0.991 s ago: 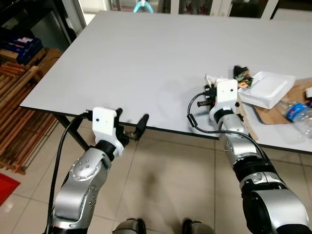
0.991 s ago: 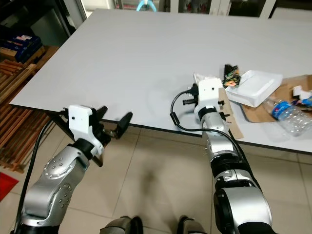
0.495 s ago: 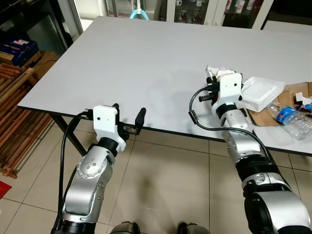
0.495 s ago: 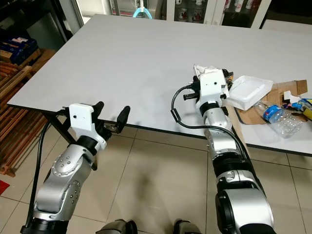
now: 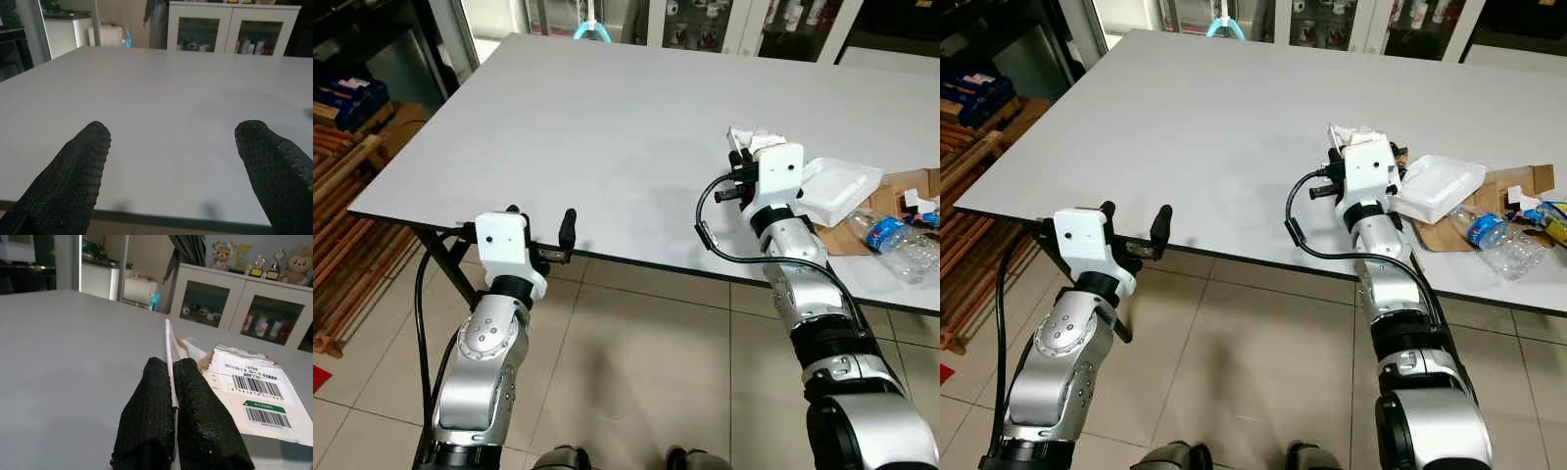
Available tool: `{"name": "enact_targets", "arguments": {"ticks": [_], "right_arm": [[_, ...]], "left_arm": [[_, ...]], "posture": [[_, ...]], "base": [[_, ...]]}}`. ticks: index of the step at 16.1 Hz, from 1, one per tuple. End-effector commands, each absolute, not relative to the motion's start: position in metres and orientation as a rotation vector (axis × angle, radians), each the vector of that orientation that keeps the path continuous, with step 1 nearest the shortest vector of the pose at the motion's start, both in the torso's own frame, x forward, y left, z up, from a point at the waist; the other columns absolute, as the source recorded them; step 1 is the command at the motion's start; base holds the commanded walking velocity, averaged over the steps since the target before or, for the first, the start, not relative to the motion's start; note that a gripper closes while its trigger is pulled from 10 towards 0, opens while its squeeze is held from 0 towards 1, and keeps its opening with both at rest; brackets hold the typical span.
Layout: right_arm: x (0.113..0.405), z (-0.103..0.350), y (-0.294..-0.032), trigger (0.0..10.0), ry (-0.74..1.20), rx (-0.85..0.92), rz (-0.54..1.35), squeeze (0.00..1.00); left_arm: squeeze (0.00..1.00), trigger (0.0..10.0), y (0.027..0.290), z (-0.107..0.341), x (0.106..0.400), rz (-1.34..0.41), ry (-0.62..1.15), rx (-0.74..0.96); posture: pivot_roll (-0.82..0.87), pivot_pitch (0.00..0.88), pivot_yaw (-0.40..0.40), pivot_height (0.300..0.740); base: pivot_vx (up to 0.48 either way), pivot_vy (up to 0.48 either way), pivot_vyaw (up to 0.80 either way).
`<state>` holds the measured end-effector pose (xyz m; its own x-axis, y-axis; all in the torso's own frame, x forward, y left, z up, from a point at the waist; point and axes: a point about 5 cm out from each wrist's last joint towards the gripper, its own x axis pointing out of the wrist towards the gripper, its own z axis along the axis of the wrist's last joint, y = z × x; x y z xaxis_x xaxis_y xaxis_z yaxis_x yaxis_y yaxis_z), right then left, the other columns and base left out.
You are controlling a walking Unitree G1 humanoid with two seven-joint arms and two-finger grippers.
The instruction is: Picking trash to rubbish bin
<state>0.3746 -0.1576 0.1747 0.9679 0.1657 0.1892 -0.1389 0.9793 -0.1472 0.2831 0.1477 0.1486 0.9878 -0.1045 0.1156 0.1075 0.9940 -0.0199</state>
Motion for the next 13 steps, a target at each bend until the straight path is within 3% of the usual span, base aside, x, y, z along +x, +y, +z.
{"name": "enact_targets", "arguments": {"ticks": [1, 2, 6, 13], "right_arm": [[0.3729, 0.1744, -0.1593, 10.0, -0.198, -0.118, 0.153, 0.00], [0.3719, 0.1735, -0.1591, 10.0, -0.193, -0.120, 0.157, 0.00], [0.3681, 0.1725, -0.1584, 10.0, -0.181, -0.121, 0.176, 0.00], [0.3641, 0.1722, -0.1517, 10.0, -0.183, -0.138, 0.214, 0.00]], "left_arm": [[0.00, 10.0, 0.1484, 0.1482, 0.2800, -0.094, -0.120, -0.015], [0.00, 10.0, 0.1472, 0.1465, 0.2777, -0.092, -0.117, -0.012], [0.00, 10.0, 0.1456, 0.1438, 0.2746, -0.082, -0.111, -0.006], [0.00, 10.0, 0.1462, 0.1421, 0.2728, -0.064, -0.103, 0.010]], "posture": [[-0.06, 0.135, -0.010, 0.740], [-0.06, 0.147, -0.013, 0.740], [-0.06, 0.164, -0.020, 0.740], [-0.06, 0.166, -0.018, 0.740]], "base": [[0.000, 0.000, 0.00], [0.000, 0.000, 0.00], [0.000, 0.000, -0.80], [0.000, 0.000, 0.00]]}}
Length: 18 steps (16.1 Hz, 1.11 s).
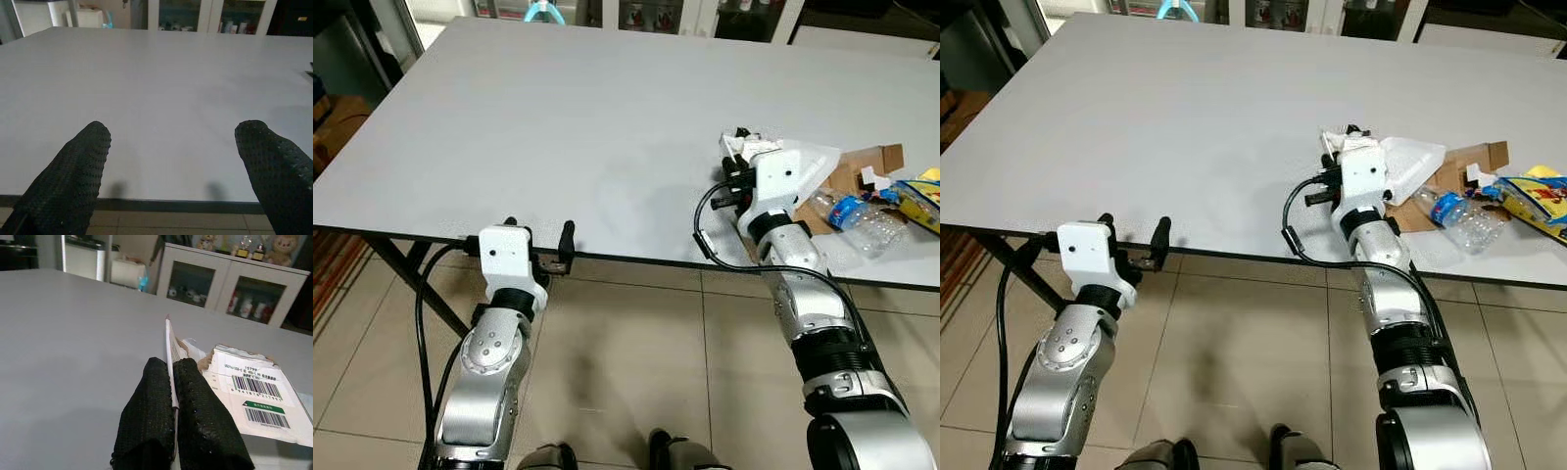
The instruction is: Picking trash to rubbish bin
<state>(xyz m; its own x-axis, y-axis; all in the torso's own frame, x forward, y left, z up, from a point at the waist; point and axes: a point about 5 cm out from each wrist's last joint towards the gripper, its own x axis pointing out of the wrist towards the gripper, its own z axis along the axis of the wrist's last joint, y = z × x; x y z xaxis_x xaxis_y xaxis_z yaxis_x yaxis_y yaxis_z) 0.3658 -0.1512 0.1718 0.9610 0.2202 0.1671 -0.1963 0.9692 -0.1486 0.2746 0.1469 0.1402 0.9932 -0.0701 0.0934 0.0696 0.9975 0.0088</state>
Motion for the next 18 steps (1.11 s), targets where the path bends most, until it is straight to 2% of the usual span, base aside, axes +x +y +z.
{"name": "enact_targets", "arguments": {"ticks": [1, 18], "right_arm": [[0.364, 0.172, -0.151, 10.0, -0.185, -0.144, 0.217, 0.00], [0.354, 0.165, -0.149, 10.0, -0.151, -0.140, 0.245, 0.00]], "left_arm": [[0.00, 10.0, 0.146, 0.142, 0.273, -0.063, -0.103, 0.011], [0.00, 10.0, 0.143, 0.139, 0.259, -0.038, -0.073, 0.006]], "posture": [[-0.06, 0.165, -0.019, 0.740], [-0.06, 0.228, -0.026, 0.740]], "base": [[0.000, 0.000, 0.80], [0.000, 0.000, 0.76]]}}
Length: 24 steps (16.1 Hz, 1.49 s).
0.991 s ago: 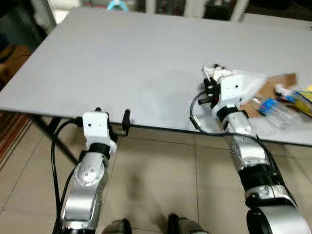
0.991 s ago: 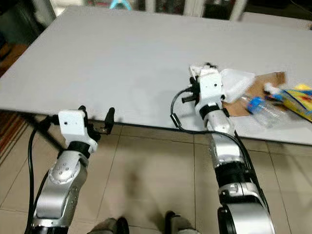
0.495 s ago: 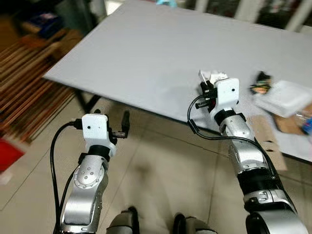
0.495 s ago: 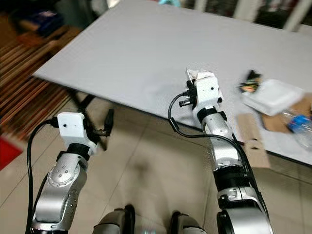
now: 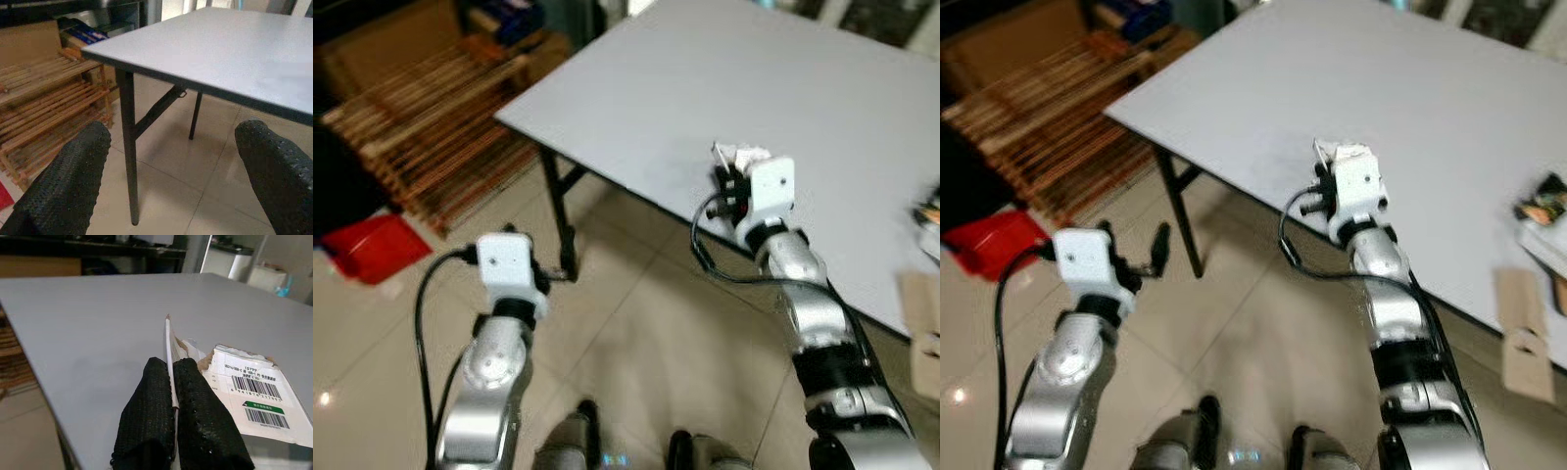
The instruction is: Picking trash to rubbish bin
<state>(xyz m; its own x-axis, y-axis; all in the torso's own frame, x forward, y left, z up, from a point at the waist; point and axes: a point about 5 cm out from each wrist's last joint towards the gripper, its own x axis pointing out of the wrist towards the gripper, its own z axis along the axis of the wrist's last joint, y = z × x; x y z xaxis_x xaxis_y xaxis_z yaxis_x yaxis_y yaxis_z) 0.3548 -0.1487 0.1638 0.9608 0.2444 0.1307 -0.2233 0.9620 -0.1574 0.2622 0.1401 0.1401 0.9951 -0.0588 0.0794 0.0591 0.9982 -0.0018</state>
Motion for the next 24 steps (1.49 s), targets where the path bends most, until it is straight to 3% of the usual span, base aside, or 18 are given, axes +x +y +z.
{"name": "enact_targets", "arguments": {"ticks": [1, 12, 21, 24], "right_arm": [[0.353, 0.164, -0.148, 10.0, -0.146, -0.143, 0.248, 0.00], [0.344, 0.157, -0.141, 10.0, -0.116, -0.142, 0.265, 0.00], [0.348, 0.155, -0.125, 10.0, -0.127, -0.098, 0.255, 0.00], [0.353, 0.157, -0.124, 10.0, -0.133, -0.088, 0.241, 0.00]], "left_arm": [[0.00, 10.0, 0.143, 0.138, 0.258, -0.035, -0.067, 0.004], [0.00, 10.0, 0.141, 0.138, 0.249, -0.050, -0.047, -0.014], [0.00, 10.0, 0.142, 0.150, 0.267, -0.111, -0.081, -0.011], [0.00, 10.0, 0.141, 0.153, 0.272, -0.125, -0.096, -0.020]], "posture": [[-0.06, 0.232, -0.027, 0.740], [-0.05, 0.259, -0.012, 0.740], [-0.03, 0.165, 0.042, 0.740], [-0.02, 0.135, 0.054, 0.740]], "base": [[0.000, 0.000, 0.00], [0.000, 0.000, 0.00], [0.000, 0.000, 0.00], [0.000, 0.000, -0.80]]}}
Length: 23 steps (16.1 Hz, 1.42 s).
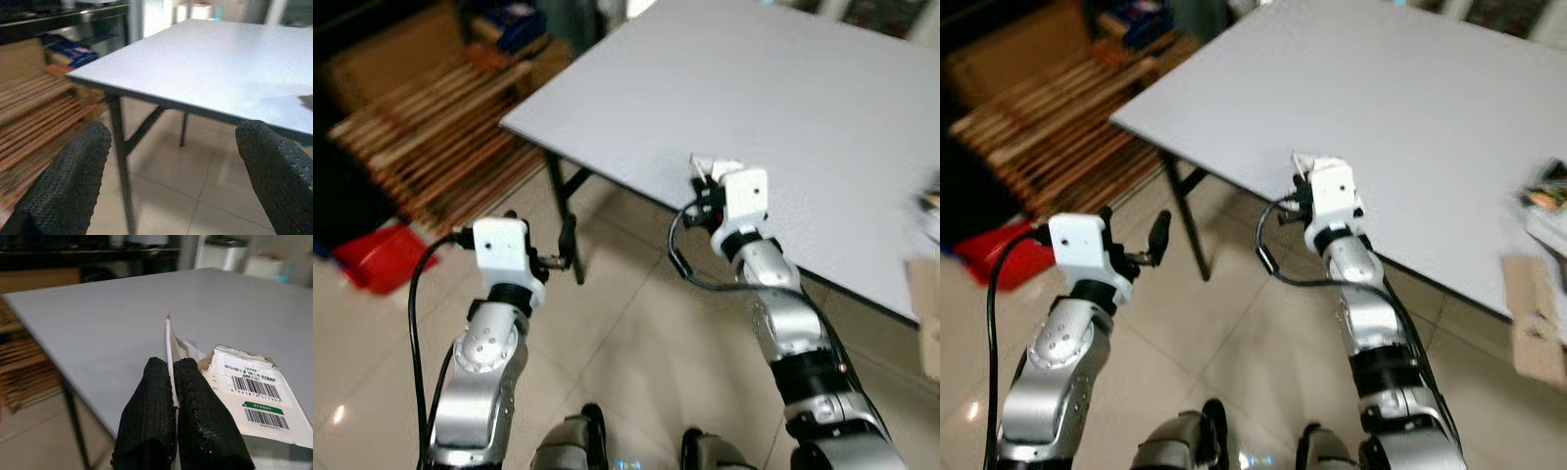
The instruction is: Picking trash to rubbish bin
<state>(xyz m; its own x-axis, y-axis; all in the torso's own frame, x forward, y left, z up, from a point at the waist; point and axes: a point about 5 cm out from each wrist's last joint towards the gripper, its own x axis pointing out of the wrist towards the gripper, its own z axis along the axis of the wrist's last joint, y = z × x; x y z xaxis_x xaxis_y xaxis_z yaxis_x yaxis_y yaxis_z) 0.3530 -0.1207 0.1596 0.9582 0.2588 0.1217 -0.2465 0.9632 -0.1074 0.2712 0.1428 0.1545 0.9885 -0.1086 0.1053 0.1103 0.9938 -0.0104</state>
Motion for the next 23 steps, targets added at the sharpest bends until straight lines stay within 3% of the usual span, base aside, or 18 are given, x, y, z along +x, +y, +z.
{"name": "enact_targets", "arguments": {"ticks": [1, 16, 23], "right_arm": [[0.355, 0.158, -0.123, 10.0, -0.137, -0.087, 0.238, 0.00], [0.362, 0.159, -0.120, 10.0, -0.161, -0.073, 0.222, 0.00], [0.363, 0.159, -0.122, 10.0, -0.164, -0.093, 0.226, 0.00]], "left_arm": [[0.00, 10.0, 0.141, 0.154, 0.274, -0.129, -0.102, -0.022], [0.00, 10.0, 0.148, 0.160, 0.285, -0.117, -0.118, -0.036], [0.00, 10.0, 0.147, 0.156, 0.285, -0.106, -0.106, -0.045]], "posture": [[-0.02, 0.125, 0.059, 0.740], [-0.01, 0.094, 0.068, 0.740], [-0.02, 0.100, 0.058, 0.740]], "base": [[0.000, 0.000, -0.80], [0.000, 0.000, -0.79], [0.000, 0.000, -0.27]]}}
